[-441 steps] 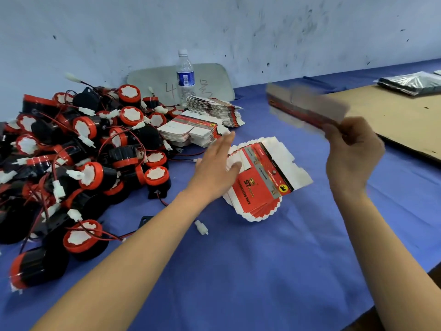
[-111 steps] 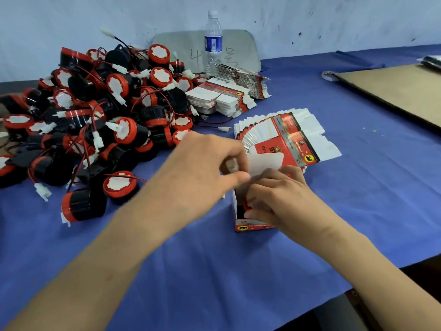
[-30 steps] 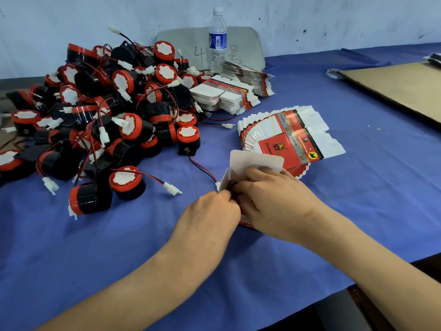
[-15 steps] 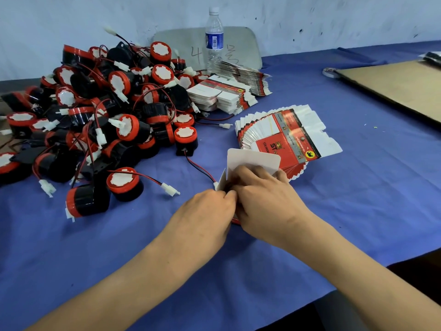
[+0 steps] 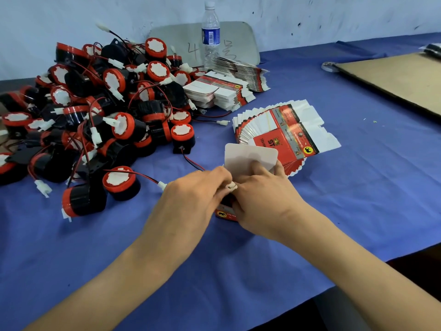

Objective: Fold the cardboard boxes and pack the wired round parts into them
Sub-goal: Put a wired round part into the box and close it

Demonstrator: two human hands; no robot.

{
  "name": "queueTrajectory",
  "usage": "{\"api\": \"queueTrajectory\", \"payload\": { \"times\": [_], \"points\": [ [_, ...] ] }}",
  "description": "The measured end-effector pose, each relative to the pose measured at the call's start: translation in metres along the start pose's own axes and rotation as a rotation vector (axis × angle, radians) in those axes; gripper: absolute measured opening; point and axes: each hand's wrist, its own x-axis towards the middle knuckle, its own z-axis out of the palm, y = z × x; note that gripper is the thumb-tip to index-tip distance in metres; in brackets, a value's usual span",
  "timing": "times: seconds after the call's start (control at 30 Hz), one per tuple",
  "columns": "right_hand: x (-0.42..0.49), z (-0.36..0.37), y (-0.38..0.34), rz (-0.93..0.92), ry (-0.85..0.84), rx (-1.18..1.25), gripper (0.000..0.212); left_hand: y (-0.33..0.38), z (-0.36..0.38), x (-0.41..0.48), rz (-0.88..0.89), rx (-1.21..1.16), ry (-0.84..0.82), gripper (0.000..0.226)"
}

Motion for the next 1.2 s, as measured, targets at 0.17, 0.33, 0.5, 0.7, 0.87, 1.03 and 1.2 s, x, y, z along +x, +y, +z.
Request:
{"api": "queueTrajectory", "payload": {
  "times": [0.17, 0.33, 0.5, 0.7, 0.87, 1.03, 1.2],
  "points": [
    [-0.005, 0.005, 0.004, -0.004, 0.025, -0.004, 0.033, -0.005, 0.003, 0.0, 0.028, 0.046, 0.002, 0.025],
    [-0.005, 0.01, 0.011, -0.031, 0.169, 0.146, 0.029, -0.008, 0.015, -0.002, 0.001, 0.111, 0.028, 0.014],
    [-0.006, 0.022, 0.016, -0.081, 0.351, 0.242, 0.012, -0.004, 0.029, 0.0, -0.259, 0.049, -0.07, 0.006],
    [-0.008, 0.036, 0.014, -0.085, 0.839, 0.643, 0.016, 0.003, 0.042, -0.001, -0.412, -0.213, 0.019, 0.043],
    [-0.018, 0.058, 0.005, -0.04, 1.1, 1.167, 0.041, 0.002, 0.051, 0.001, -0.586, -0.311, 0.074, 0.036],
    [-0.022, 0.069, 0.007, 0.037, 0.824, 1.712, 0.071, 0.004, 0.05, 0.001, -0.517, -0.217, 0.009, 0.035],
    [-0.018, 0.07, 0.013, 0.034, 0.502, 1.727, 0.089, 0.0, 0.036, 0.005, -0.416, -0.179, -0.15, 0.011]
  ]
}}
